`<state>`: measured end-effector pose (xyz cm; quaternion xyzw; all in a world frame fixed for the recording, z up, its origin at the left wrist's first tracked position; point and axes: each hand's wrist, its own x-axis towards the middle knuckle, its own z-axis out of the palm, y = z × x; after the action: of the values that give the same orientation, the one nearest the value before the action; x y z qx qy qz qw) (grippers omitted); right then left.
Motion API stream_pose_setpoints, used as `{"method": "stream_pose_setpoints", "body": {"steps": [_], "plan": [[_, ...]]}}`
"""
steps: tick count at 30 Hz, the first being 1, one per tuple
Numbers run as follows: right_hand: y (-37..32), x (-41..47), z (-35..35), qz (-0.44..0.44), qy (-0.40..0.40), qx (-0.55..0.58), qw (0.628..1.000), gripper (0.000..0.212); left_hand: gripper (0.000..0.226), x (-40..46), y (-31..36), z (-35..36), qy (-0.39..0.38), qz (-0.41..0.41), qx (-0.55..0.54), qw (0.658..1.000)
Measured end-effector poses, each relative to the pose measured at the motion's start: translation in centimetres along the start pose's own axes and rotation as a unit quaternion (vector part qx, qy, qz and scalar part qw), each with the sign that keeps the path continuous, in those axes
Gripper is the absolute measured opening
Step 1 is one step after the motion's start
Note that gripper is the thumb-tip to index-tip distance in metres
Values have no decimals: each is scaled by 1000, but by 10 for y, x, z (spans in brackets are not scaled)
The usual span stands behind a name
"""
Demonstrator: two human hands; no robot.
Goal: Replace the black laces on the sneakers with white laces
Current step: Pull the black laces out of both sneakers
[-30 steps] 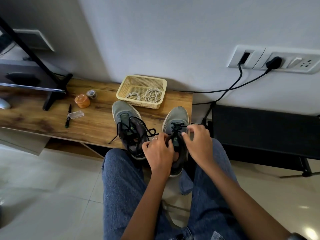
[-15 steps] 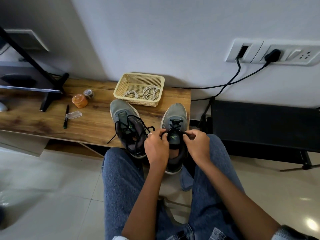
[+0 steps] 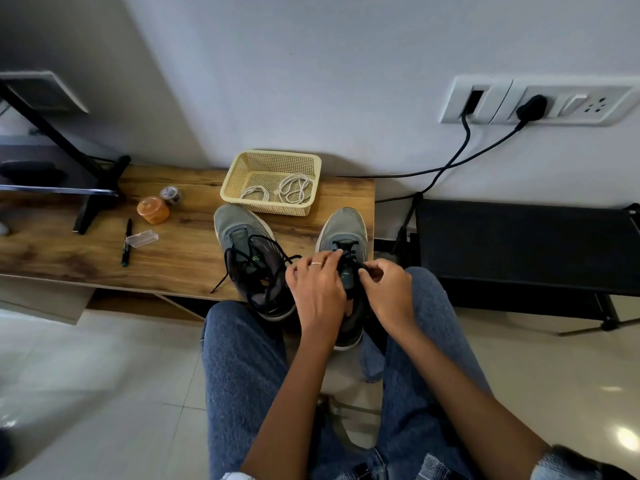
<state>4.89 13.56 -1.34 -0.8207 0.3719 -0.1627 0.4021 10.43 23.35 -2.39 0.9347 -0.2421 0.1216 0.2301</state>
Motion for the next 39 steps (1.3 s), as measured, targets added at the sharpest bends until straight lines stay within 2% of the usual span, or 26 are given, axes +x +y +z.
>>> {"method": "stream_pose_setpoints", "body": {"steps": [3, 9, 12, 14, 17, 19, 21, 23, 24, 25, 28, 30, 32, 35, 39], "plan": [[-1, 0, 2, -15, -5, -20, 1000, 18, 23, 8, 1, 5, -10, 84, 36, 996], [0, -1, 1, -7, 1, -25, 1000, 18, 15, 22, 10, 2, -17, 134, 81, 988], [0, -2, 2, 4, 11, -7, 1000, 15, 15, 24, 6, 7, -32, 133, 61, 989], [-1, -2, 2, 9, 16, -4, 1000, 12, 12, 23, 3, 10, -46, 106, 6, 993], [0, -2, 0, 32, 27, 1, 999, 10, 5, 21, 3, 3, -91, -15, -141, 986], [0, -2, -1, 48, 33, 16, 998, 9, 6, 23, 6, -1, -72, -111, -210, 969], [0, -2, -2, 60, 37, 31, 997, 9, 4, 25, 9, -4, -23, -243, -290, 925], [0, -2, -2, 71, 39, 42, 996, 10, 4, 27, 8, -5, 17, -373, -359, 855], [0, -3, -1, 73, 38, 42, 996, 10, 4, 26, 7, -4, 21, -406, -371, 835], [0, -3, -1, 70, 35, 37, 996, 10, 3, 25, 6, -4, 15, -412, -366, 834], [1, -4, 2, 44, 33, 9, 998, 11, 11, 21, 9, -8, -15, -321, -324, 890], [-1, -5, 4, 28, 29, -3, 999, 10, 26, 19, 12, -10, -46, -189, -257, 946], [-2, -5, 3, 25, 21, -9, 999, 10, 34, 18, 16, -7, -67, -49, -144, 986], [-1, -5, 1, 27, 21, -10, 999, 9, 19, 17, 16, -2, -62, 67, -35, 995], [-2, -6, 1, 21, 14, -16, 1000, 10, 16, 20, 15, -4, -53, 113, 44, 991]]}}
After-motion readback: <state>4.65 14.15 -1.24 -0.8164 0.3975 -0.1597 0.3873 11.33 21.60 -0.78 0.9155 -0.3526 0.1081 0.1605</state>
